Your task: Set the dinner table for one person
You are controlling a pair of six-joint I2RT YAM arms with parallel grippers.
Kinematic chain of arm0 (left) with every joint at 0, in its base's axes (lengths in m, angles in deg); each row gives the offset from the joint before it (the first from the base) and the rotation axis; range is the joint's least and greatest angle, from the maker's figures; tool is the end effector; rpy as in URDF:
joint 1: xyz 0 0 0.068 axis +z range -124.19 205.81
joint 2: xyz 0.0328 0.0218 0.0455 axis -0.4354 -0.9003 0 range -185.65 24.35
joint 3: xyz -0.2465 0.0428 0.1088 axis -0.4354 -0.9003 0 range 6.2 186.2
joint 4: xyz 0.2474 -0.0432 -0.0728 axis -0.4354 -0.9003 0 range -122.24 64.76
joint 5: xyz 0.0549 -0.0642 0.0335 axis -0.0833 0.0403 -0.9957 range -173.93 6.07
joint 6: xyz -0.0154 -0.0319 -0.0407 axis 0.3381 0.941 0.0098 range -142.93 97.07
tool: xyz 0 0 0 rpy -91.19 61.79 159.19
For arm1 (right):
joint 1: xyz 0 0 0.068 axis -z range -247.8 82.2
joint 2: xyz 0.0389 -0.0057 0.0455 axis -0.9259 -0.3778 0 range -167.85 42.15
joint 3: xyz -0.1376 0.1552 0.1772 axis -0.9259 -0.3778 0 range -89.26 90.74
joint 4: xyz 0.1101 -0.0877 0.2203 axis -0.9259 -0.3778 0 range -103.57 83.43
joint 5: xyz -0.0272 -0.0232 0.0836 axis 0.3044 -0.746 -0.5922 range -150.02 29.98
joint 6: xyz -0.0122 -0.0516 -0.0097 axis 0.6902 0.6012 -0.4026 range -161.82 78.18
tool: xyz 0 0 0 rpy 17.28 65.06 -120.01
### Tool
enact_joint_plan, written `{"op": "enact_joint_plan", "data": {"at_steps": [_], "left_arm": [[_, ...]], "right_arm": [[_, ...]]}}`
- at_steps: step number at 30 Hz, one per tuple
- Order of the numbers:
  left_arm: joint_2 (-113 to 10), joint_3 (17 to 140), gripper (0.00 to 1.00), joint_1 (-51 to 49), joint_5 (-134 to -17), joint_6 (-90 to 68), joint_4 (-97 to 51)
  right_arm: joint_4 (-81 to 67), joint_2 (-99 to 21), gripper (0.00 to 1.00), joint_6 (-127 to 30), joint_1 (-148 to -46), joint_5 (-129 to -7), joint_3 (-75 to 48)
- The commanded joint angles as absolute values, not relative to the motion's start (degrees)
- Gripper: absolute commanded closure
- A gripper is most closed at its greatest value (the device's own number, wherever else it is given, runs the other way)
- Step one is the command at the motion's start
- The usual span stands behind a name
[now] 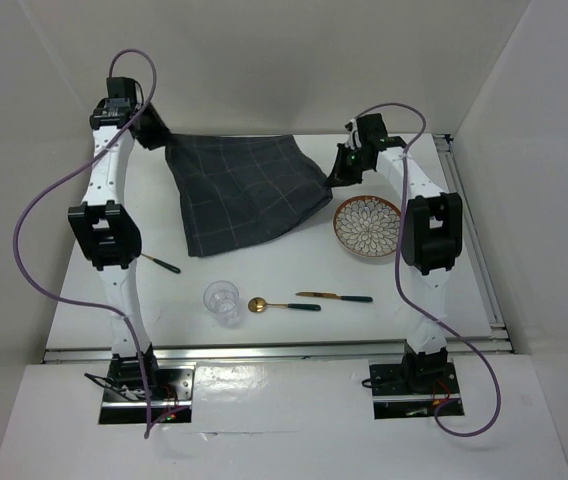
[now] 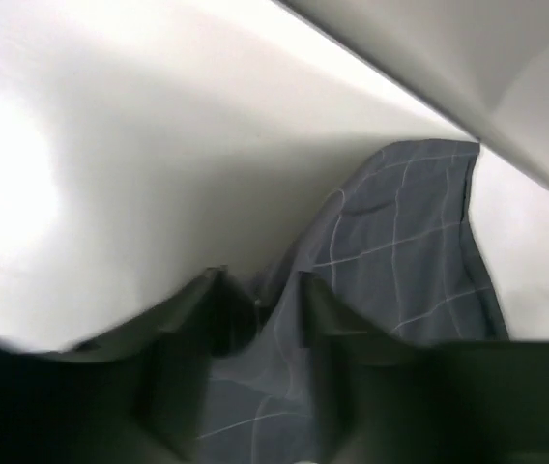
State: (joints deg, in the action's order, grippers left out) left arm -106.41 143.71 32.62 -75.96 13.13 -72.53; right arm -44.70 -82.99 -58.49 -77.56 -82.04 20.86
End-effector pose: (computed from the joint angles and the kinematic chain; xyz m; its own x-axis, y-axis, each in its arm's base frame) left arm 0.5086 0.0558 0.3310 -0.5142 -0.6484 -0.5614 -0.3903 0.7597 -0.5201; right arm 0.4789 0.0958 0.2382 -0.8641 0.1212 -0.4886 -0.1366 0.8777 0.4594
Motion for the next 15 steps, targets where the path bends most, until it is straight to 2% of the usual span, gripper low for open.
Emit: {"op": "enact_joint_plan", "data": {"at_steps": [1,2,3,5,8,9,12,13,15], "left_arm": [[-115.7,149.3,0.43,32.7,-72.3,12.5,-76.3],[-115.8,148.8,0.29,32.7,-72.3,12.5,-76.3],[-115.0,147.4,0.09,32.7,-72.9,12.5,-75.2],[-110.8,141.6,0.0,32.7,-74.3,11.9,-73.3],[-106.6,138.4,0.0,32.7,-77.3,10.4,-74.0],[-105.6,137.4,0.03,32.7,-77.9,9.7,-75.0],[-98.4,126.3,0.15,32.7,-77.9,9.2,-76.3],[-96.0,117.6,0.16,32.7,-77.9,9.2,-74.9],[-88.8,108.1,0.15,32.7,-77.0,8.5,-71.8]], "right_arm": [[-44.2,-79.2,1.0,-59.6,-79.0,-85.8,18.8],[-43.5,-79.2,1.0,-60.3,-79.7,-85.9,18.8],[-43.5,-79.2,1.0,-60.3,-79.7,-86.4,18.2],[-43.5,-80.0,1.0,-60.9,-81.1,-85.8,18.2],[-43.5,-80.6,1.0,-61.4,-82.6,-85.2,18.2],[-43.5,-80.6,1.0,-61.9,-82.6,-85.2,18.2],[-43.0,-80.0,1.0,-62.7,-83.2,-83.9,17.7],[-43.0,-80.0,1.0,-62.7,-83.2,-83.9,16.5],[-41.6,-78.1,1.0,-63.9,-83.7,-83.3,15.3]]}}
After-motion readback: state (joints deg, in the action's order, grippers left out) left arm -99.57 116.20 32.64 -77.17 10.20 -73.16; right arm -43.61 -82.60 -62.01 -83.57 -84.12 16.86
